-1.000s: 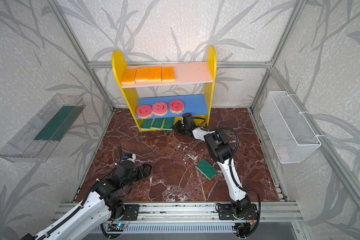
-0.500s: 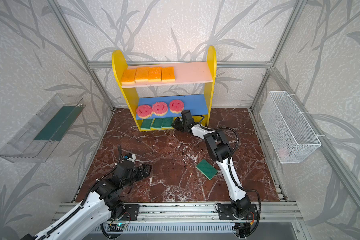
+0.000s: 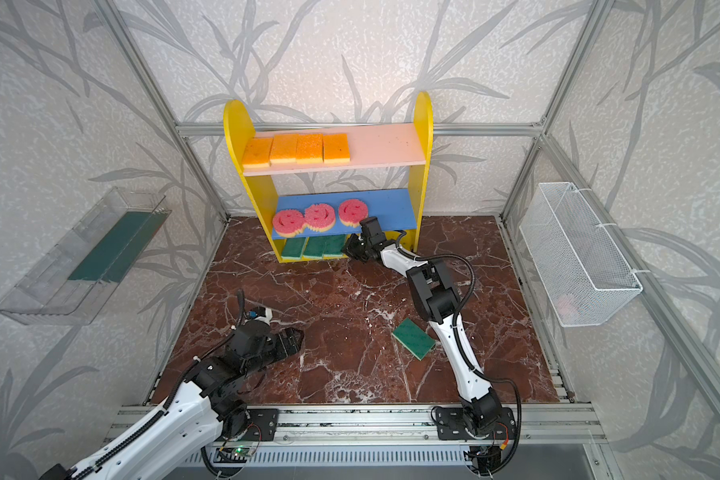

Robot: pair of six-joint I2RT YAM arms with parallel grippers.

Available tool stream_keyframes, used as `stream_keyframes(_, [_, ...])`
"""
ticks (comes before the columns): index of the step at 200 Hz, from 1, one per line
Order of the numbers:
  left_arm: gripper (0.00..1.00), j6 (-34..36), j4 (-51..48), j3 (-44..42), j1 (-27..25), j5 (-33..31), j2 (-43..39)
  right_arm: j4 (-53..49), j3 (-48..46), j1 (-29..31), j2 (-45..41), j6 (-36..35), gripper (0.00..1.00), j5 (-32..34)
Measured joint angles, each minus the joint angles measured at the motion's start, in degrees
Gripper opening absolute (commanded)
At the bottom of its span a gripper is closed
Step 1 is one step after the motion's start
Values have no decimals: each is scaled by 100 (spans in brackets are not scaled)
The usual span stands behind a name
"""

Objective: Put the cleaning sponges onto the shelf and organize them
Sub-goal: 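Push the green pad deeper into the lower shelf beside the other green pads, then open the right gripper and withdraw it from the shelf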

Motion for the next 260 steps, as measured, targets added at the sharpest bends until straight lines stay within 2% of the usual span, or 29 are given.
stream_keyframes(116, [93, 4, 42, 0, 0, 0, 61, -763, 1252, 13, 647, -400, 4, -339])
stream_keyframes(128, [93, 7, 44, 0, 0, -2, 61, -861, 1421, 13, 732, -448, 9, -343])
stream_keyframes(158, [94, 17, 37, 2, 0, 0, 61, -1003, 1600, 15, 820, -577, 36, -387])
stream_keyframes(177, [96, 44, -2, 26, 0, -2, 66, -1010, 1600, 20, 820, -647, 45, -411])
stream_keyframes(211, [97, 195, -52, 149, 0, 28, 63, -706, 1325, 20, 715, -643, 51, -501])
stream_keyframes(260, [98, 229, -81, 214, -2, 90, 55, -173, -103, 24, -98, -717, 53, -474])
